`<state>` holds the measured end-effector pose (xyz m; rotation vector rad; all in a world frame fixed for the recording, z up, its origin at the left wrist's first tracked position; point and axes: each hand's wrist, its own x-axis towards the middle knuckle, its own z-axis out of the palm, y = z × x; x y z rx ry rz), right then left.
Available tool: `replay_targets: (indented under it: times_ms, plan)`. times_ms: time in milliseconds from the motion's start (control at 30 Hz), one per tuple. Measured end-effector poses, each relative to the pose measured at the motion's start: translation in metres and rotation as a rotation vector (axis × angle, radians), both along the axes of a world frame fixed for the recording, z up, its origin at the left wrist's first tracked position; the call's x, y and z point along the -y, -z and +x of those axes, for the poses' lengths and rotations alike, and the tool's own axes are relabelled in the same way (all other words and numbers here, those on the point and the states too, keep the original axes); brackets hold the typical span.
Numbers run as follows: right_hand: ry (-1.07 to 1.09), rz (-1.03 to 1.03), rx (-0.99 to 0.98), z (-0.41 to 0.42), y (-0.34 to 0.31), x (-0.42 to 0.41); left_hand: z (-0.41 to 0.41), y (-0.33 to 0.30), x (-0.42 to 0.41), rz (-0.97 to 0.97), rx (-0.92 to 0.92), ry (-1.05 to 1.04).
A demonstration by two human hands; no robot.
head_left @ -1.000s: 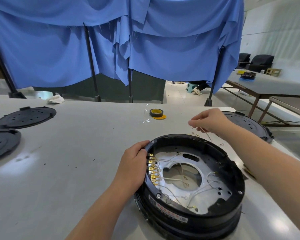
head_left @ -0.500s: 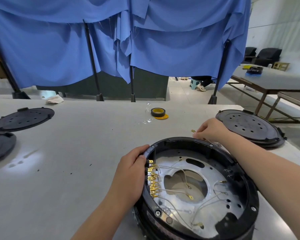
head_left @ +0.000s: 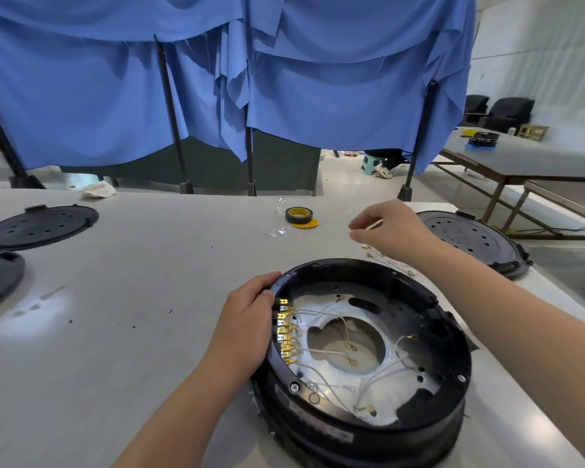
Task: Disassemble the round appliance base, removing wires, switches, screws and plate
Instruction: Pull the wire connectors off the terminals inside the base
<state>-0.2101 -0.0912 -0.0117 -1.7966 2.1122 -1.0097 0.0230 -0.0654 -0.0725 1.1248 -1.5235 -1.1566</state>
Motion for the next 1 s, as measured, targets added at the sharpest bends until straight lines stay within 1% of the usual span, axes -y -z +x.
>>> replay_targets:
  times_ms: [67, 200, 267, 500, 667, 1000]
  plan:
    - [-0.128, -0.011, -0.003, 0.029, -0.008, -0.022, 0.0, 0.0, 0.0, -0.003, 0.005, 0.001]
    - [-0.399, 0.142, 0.009, 0.079, -0.006, -0.063, -0.001, -0.001, 0.0, -0.01, 0.025, 0.011]
    - [-0.46, 0.187, 0.015, 0.091, 0.0, -0.074, 0.0, -0.001, -0.001, -0.02, 0.035, 0.017]
    - [-0.406, 0.223, 0.067, 0.099, 0.017, -0.082, -0.001, 0.0, 0.0, -0.041, 0.039, 0.02]
    - [-0.382, 0.196, 0.095, 0.1, 0.024, -0.083, 0.0, -0.001, -0.001, -0.063, 0.036, 0.039]
    - [-0.378, 0.159, 0.028, 0.105, 0.025, -0.083, -0.001, 0.001, 0.001, -0.052, 0.029, 0.024]
